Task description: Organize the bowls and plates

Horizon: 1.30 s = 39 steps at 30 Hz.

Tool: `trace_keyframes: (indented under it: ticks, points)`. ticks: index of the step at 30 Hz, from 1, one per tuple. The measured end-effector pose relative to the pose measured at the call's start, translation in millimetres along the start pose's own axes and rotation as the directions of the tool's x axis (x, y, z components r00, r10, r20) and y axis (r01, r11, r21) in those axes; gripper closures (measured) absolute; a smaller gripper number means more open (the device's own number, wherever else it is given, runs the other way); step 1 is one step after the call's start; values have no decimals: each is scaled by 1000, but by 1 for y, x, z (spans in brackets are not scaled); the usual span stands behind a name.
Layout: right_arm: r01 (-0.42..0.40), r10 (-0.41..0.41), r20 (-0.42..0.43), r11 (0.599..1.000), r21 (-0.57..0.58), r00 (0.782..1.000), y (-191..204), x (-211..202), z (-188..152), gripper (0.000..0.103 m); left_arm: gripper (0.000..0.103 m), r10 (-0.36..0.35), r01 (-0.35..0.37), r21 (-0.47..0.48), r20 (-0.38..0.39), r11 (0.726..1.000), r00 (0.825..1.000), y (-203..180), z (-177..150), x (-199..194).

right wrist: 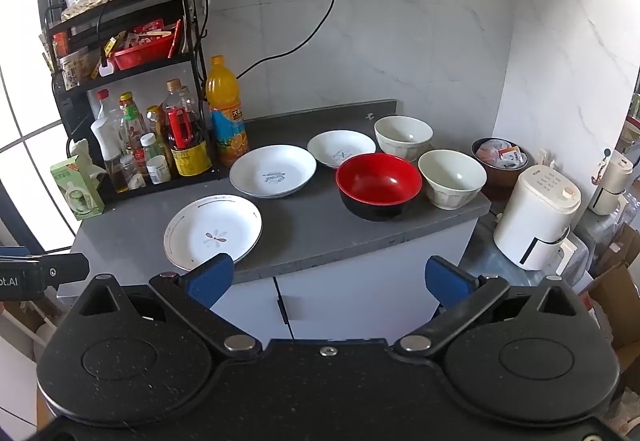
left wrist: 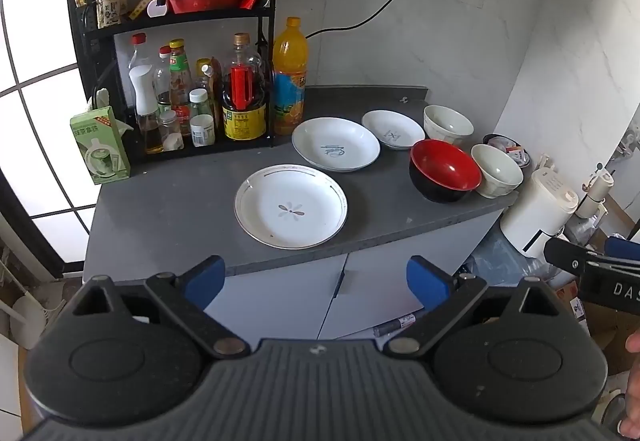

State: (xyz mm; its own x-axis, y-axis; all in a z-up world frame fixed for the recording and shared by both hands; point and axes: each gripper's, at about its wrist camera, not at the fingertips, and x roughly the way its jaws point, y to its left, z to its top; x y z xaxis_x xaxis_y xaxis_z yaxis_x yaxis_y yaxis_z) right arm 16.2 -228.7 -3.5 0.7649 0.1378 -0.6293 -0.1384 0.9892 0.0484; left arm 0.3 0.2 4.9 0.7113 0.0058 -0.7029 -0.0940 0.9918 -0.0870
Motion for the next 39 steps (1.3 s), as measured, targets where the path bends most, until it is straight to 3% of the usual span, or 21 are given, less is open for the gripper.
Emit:
trace_keyframes:
  ticks: [24,39]
  points:
    - [-36,36,2,999,2,999,4,2,13,0,6,31,-30,-25,22,999,999,6,6,-2]
    - [6,-6,13,1000,-4,1000,-3,0,14,0,6,28,-28,-16,31,999,999,4,10,-3]
